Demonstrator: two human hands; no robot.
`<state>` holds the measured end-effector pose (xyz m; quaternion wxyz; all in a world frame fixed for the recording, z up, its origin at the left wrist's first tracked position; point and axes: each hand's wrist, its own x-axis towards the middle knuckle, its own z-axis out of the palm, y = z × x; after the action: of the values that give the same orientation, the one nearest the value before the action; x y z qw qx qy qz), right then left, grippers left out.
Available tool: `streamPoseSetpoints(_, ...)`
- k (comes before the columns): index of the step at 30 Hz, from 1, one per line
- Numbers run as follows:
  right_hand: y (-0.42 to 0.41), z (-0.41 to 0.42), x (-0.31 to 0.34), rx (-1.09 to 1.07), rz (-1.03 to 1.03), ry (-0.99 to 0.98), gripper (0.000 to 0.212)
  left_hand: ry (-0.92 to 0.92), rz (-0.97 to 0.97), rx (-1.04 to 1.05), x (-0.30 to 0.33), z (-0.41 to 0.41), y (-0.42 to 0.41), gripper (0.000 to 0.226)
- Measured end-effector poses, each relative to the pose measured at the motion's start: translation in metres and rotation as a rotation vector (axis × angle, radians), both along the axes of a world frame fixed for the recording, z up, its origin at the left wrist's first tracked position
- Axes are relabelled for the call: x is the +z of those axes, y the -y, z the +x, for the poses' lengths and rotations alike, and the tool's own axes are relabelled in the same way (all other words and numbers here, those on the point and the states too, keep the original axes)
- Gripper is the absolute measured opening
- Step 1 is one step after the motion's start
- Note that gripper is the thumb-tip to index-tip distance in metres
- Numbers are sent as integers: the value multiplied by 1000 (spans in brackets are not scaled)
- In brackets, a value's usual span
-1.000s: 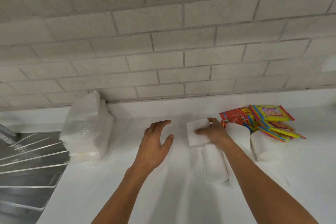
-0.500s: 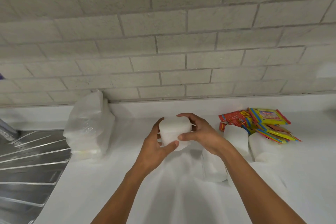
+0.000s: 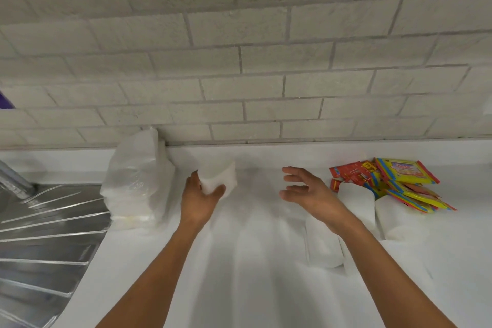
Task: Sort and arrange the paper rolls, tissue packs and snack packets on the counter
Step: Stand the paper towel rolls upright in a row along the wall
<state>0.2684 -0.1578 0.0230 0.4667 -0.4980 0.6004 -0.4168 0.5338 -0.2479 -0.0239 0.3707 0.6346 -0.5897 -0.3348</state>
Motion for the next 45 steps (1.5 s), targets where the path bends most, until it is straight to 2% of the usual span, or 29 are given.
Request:
streamPoseSetpoints(2,0,-13,-3,-76,12,-26,48,42,18,49,-7,3,19,78)
streamPoseSetpoints(8,1,-56,-18,-339,27,-247,39,128,9,116,-16,-11,56,72)
streamPoseSetpoints(12,3,-79,-31,-389,13,-490,42,139,28,111,-25,-31,67,75)
streamPoseSetpoints(14,3,-88,-37,-406,63,-542,46,138,38,117,-31,-38,68,75)
streamPoseSetpoints(17,5,-95,-43,-427,144,-625,39,127,58,134,-38,-46,68,75)
streamPoseSetpoints(24,11,-101,-54,-434,337,-732,62,105,64,153,-48,-48,72,78)
streamPoseSetpoints(28,11,-105,-57,-471,399,-783,77,48,81,134,-52,-46,68,93)
streamPoseSetpoints(32,12,-112,-62,-500,452,-736,78,-1,96,140,-56,-43,56,103)
streamPoseSetpoints(36,15,-117,-65,-541,469,-598,74,-33,100,144,-60,-37,38,105)
streamPoseSetpoints(45,11,-131,-77,-604,380,-288,34,-110,111,98,-61,-26,-8,90)
